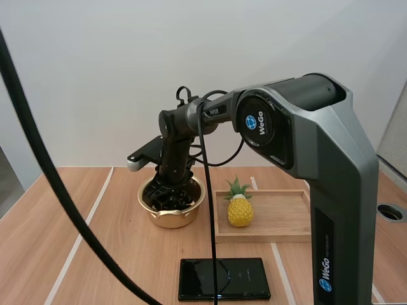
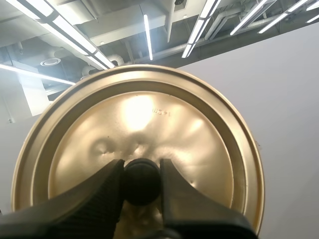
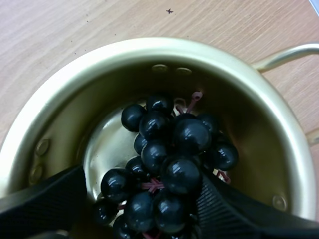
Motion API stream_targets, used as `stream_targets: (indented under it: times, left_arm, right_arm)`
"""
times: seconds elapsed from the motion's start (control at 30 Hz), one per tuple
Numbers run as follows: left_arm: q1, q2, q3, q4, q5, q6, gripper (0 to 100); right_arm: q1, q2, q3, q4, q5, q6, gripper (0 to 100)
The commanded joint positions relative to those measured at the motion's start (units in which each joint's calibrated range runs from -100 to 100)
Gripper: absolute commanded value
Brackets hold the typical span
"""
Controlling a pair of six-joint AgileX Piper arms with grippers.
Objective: Open the pot, put the grape inside, and close it
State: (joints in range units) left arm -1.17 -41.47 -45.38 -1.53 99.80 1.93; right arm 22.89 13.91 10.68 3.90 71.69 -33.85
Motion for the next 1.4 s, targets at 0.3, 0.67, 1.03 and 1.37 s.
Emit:
stream_targets:
  times: [0.3, 0.67, 1.03, 1.37]
  left_arm:
    - [-0.04, 0.06, -0.19, 0.02, 0.20, 0.06, 0]
    - [-0.04, 0.06, -0.19, 0.54, 0.20, 0.06, 0]
    - [-0.04, 0.06, -0.19, 0.52, -1.23, 0.06, 0]
    - [-0.04, 0.06, -0.19, 1.53, -3.46, 0.06, 0]
  right_arm:
    - [0.02, -3.60, -2.81, -1.72, 3.51, 0.14, 100]
    - [-0.81, -13.04, -10.65, -7.72, 3.51, 5.02, 100]
    - [-7.90, -23.66, -15.48, -8.95, 3.51, 9.25, 100]
    - [-16.13, -34.84, -22.25, -4.20, 3.51, 10.63, 100]
